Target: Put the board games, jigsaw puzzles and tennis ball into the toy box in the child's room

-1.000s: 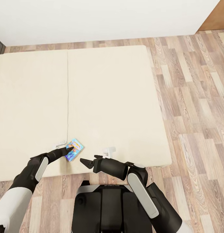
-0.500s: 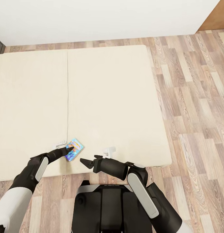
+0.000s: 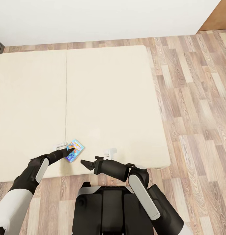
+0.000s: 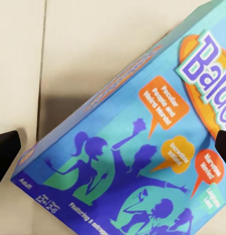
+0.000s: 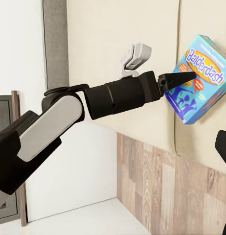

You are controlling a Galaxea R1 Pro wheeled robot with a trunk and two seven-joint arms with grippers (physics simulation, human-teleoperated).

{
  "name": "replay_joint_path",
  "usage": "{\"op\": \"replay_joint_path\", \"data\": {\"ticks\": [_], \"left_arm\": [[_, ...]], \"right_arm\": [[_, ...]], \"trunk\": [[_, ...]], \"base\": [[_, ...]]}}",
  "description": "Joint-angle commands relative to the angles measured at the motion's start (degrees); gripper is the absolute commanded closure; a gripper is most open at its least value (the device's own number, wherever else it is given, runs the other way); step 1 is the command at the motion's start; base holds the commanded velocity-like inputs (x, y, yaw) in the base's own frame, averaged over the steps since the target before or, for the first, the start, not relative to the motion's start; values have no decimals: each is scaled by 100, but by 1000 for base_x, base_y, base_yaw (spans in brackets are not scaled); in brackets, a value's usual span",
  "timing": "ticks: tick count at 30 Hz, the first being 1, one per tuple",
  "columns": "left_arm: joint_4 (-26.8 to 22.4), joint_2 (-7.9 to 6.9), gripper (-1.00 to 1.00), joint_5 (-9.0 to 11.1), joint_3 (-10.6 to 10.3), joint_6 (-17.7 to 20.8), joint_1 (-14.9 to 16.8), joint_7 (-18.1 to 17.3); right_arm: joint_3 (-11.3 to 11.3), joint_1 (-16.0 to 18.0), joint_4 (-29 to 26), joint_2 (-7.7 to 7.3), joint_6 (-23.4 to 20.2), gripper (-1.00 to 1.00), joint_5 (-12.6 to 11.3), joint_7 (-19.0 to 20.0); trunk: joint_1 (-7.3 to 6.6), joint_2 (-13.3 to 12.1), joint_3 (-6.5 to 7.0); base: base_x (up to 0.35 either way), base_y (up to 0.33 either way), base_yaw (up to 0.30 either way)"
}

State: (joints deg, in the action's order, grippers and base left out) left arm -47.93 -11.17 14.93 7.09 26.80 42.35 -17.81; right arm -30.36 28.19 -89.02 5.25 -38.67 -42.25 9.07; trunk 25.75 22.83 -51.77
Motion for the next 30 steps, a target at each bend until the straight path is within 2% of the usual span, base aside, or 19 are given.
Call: {"op": "replay_joint_path", "data": {"ticks": [1,10,30], "left_arm": [[-5,1,-100,39,13,49,-1,-12],[-5,1,-100,39,12,48,0,-12],[-5,1,-100,40,11,46,1,-13]], "right_arm": [[5,2,-4,2,-26,-100,4,15],[5,2,-3,2,-26,-100,6,15],[4,2,-2,10,-26,-100,6,15]], "trunk": [[3,9,-6],[3,9,-6],[3,9,-6]], "base": [[0,-8,0],[0,-13,0],[0,-116,0]]}}
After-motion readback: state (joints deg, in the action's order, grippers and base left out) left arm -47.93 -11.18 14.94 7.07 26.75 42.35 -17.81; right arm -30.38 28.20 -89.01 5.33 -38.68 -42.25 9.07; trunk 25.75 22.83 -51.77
